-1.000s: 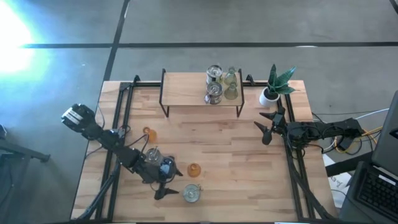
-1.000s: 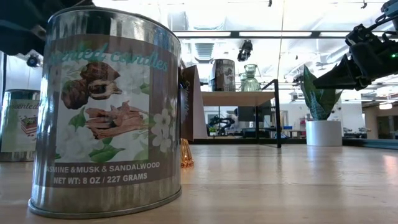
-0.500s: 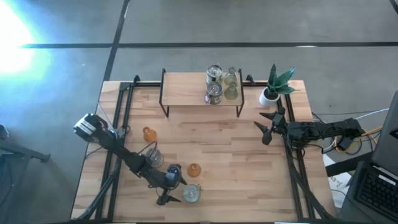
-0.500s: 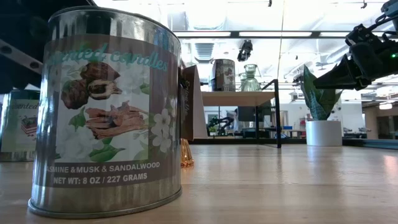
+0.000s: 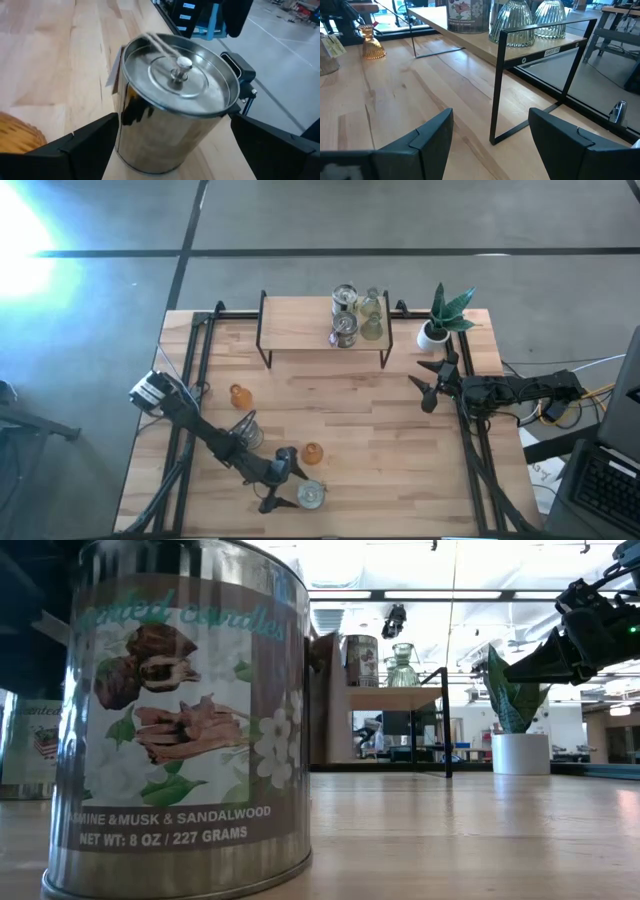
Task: Pick & Place candle stick holders
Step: Put the brown scented candle on the shelf
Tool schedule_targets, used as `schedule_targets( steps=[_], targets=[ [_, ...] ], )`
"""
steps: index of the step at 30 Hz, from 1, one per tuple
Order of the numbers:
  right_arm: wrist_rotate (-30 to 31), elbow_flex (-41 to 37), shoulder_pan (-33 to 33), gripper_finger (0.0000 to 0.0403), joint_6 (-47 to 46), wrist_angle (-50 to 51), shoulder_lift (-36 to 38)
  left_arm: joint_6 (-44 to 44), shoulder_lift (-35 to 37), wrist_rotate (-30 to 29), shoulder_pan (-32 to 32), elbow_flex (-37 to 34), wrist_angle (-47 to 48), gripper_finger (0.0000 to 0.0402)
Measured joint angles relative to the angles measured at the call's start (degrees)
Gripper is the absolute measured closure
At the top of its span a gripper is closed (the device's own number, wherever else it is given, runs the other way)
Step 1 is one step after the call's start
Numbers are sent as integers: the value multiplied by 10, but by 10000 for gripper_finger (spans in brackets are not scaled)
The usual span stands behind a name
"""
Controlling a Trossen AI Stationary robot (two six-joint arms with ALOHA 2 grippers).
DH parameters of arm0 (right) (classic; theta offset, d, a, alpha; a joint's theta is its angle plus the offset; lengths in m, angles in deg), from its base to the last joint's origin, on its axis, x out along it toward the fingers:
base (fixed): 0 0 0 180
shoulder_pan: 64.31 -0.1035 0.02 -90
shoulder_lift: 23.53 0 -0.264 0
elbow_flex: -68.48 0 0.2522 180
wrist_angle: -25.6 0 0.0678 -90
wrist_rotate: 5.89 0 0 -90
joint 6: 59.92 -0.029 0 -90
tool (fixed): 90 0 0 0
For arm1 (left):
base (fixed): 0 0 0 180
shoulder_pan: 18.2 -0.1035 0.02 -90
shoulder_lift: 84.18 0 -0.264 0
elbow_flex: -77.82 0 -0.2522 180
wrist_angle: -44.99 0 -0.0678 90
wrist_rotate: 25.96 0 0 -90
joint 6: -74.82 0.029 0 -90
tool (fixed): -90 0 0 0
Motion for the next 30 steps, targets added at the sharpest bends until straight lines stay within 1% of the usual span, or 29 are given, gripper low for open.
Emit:
schedule_targets(
  steps=[9, 17, 23, 30],
  targets=[
    [0, 0, 0, 152, 0, 0, 0, 35, -2, -30, 0, 5, 2, 12],
    [0, 0, 0, 152, 0, 0, 0, 38, -35, -18, -1, 30, -2, 12],
    [0, 0, 0, 152, 0, 0, 0, 65, -56, -18, -4, 54, -18, 12],
    [0, 0, 0, 152, 0, 0, 1, 61, -105, -16, -15, 89, -33, 12]
  ],
)
